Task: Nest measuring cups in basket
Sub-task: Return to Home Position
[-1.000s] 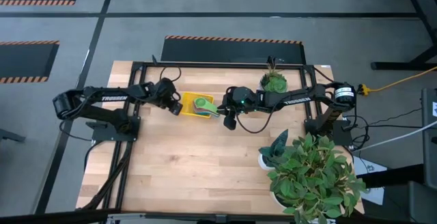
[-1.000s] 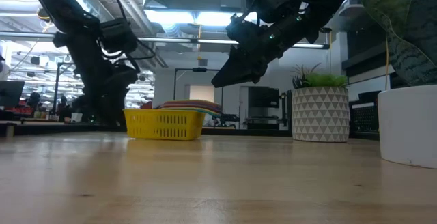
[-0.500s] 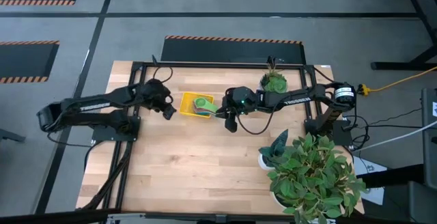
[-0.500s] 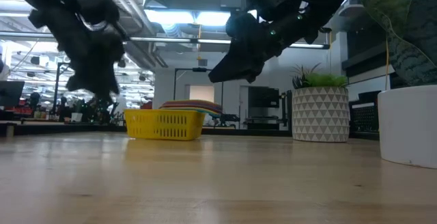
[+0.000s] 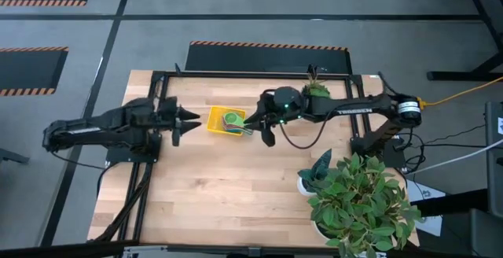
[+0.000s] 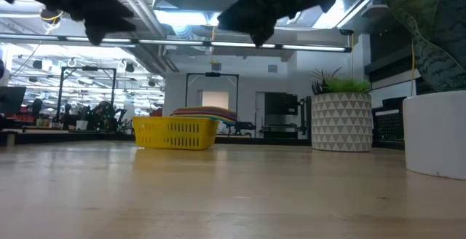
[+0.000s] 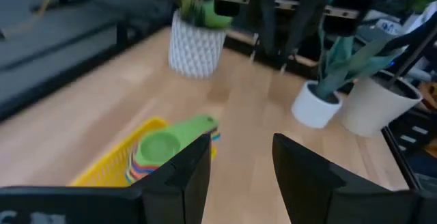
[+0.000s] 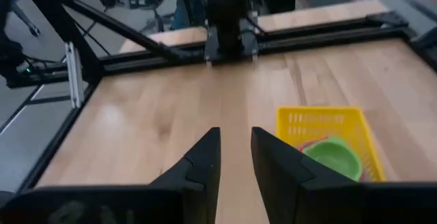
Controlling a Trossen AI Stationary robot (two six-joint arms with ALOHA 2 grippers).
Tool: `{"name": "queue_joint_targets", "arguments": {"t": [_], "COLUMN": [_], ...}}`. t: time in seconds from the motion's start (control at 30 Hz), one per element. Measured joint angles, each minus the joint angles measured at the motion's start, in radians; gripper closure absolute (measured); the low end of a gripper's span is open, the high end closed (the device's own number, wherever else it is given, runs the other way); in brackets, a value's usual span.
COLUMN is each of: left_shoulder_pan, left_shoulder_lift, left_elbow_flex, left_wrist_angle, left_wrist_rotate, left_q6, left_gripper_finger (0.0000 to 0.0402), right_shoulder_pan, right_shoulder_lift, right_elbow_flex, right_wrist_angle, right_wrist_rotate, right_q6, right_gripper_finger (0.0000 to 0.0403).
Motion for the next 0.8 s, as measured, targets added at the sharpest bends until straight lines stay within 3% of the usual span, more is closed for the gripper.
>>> {"name": "queue_joint_targets", "arguments": {"t": [0.13,0.5,0.8], "left_shoulder_pan": [-0.133,-0.439,-0.519], "left_shoulder_lift": [-0.061,-0.032,-0.061], "left_elbow_flex": [0.0,-0.057,-0.257], "left_wrist_angle": [-0.004,0.008,0.224], "left_wrist_rotate": [-0.15,-0.604,-0.632], "left_q6": [0.043,0.114,0.186], "left_gripper_finger": [0.0252,0.0252,0.0252], "right_shoulder_pan": [0.0,0.009,0.036], "right_shoulder_lift": [-0.053,-0.174,-0.243], "right_elbow_flex": [0.002,0.002,0.001], "right_wrist_angle": [-0.019,-0.112,-0.168], "right_wrist_rotate": [0.001,0.001,0.001], "right_q6": [0.0,-0.009,-0.056], "right_gripper_finger": [0.0315,0.0315,0.0315]}}
